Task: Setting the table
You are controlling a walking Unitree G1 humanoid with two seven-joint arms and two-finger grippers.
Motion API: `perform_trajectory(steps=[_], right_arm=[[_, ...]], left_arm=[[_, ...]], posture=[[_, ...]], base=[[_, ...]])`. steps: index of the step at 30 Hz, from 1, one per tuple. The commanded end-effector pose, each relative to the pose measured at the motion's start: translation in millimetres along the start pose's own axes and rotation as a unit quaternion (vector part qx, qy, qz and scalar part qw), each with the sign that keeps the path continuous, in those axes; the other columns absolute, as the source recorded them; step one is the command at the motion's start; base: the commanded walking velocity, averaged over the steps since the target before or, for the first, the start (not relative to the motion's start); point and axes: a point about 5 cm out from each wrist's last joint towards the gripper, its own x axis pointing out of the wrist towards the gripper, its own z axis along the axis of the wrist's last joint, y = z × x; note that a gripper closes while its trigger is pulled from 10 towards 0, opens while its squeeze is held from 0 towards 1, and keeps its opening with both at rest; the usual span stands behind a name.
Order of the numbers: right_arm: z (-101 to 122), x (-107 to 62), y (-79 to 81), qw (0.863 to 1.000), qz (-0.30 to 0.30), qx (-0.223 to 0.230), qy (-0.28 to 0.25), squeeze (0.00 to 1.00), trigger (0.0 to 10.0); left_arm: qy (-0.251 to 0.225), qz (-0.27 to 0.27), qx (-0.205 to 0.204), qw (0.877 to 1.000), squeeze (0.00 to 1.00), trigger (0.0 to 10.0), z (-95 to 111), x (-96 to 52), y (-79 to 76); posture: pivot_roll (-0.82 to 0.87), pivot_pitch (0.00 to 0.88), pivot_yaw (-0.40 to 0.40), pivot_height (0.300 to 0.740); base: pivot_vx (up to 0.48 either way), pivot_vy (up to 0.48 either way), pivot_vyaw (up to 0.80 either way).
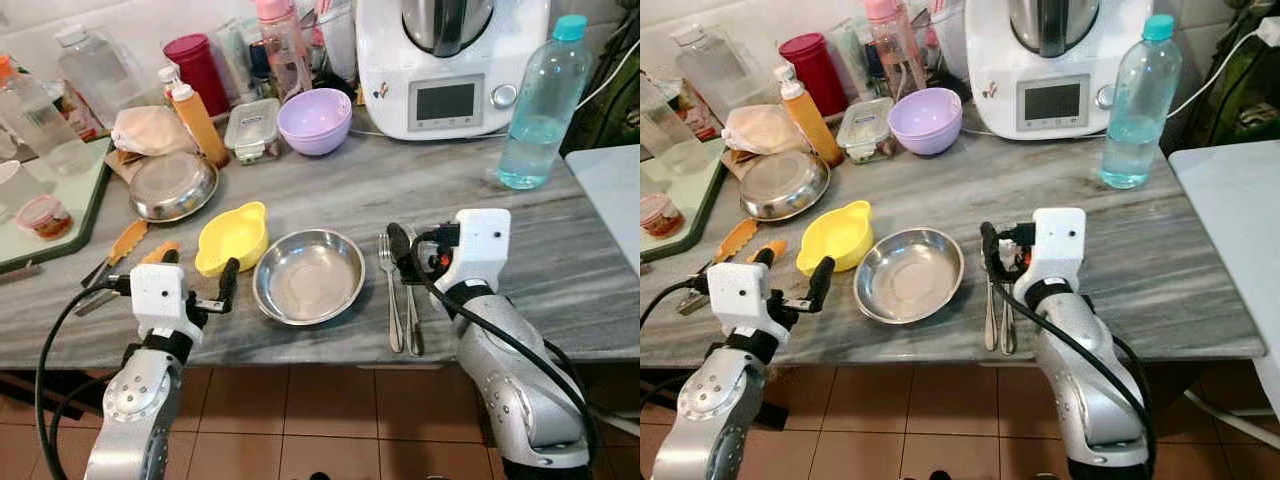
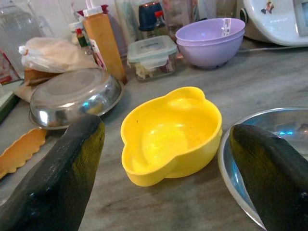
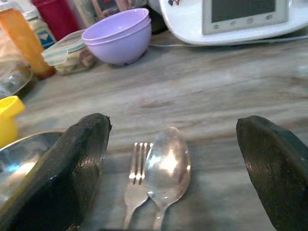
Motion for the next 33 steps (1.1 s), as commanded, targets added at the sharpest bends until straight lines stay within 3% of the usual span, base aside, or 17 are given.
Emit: perform_trajectory(steps=[1,4,6,7,11,16,21,23,27,33], right_arm=[[5.8,-2.8,-0.3,1.0,-0.002,-0.004,-0.016,0.0,10.0],[9.5,-4.4,-5.3,0.998,-0.019,-0.059,-0.03,0.0,10.0],[12.6,-5.8,-1.2,0.997,0.01,0.008,-0.076,0.0,10.0],[10.5,-6.1,-1.8,0.998,0.011,0.013,-0.066,0.0,10.0],[4.3,-10.2,-4.9,0.998,0.004,-0.031,-0.06,0.0,10.0],[-1.3,-11.8,-7.9,0.997,0.002,-0.034,-0.065,0.0,10.0],[-8.3,-18.9,-19.8,0.996,-0.008,-0.053,-0.078,0.0,10.0],[-19.2,-28.2,-32.6,0.996,-0.032,-0.056,-0.066,0.0,10.0],[-30.2,-38.3,-41.8,0.995,-0.047,-0.071,-0.052,0.0,10.0],[-38.1,-40.2,-36.1,0.994,-0.025,-0.09,-0.054,0.0,10.0]], left_arm=[[0.005,0.012,0.01,1.0,0.0,10.0,1.2,-5.4,7.9],[0.008,0.03,0.019,0.999,0.0,10.0,0.8,-8.4,10.5],[0.012,0.045,0.027,0.999,0.0,10.0,-0.8,-7.6,12.8],[0.012,0.049,0.03,0.998,0.0,10.0,-1.1,-7.4,13.3],[0.012,0.065,0.027,0.997,0.0,10.0,-2.1,-7.4,12.1],[0.023,0.078,0.023,0.996,0.0,10.0,-7.4,-8.9,8.6],[0.032,0.087,0.028,0.995,0.0,10.0,-16.7,-14.2,9.5],[0.036,0.099,0.034,0.994,0.0,10.0,-20.2,-17.2,12.7],[0.043,0.119,0.038,0.991,0.0,10.0,-25.6,-21.5,18.9],[0.05,0.112,0.051,0.991,0.0,10.0,-31.2,-25.2,14.9]], posture=[[-0.29,0.128,0.196,0.74],[-0.29,0.128,0.196,0.74],[-0.29,0.128,0.196,0.74],[-0.29,0.128,0.196,0.74],[-0.29,0.125,0.196,0.74],[-0.29,0.125,0.196,0.74],[-0.29,0.091,0.178,0.74],[-0.29,0.079,0.173,0.74],[-0.29,0.072,0.172,0.74],[-0.28,0.075,0.18,0.74]], base=[[0.0,0.0,0.0],[0.0,0.0,0.0],[0.0,0.0,0.0],[0.0,0.0,0.0],[0.0,0.0,0.0],[0.0,0.0,0.0],[0.0,0.0,0.0],[0.0,0.0,0.0],[0.0,0.0,0.0],[0.0,0.0,0.0]])
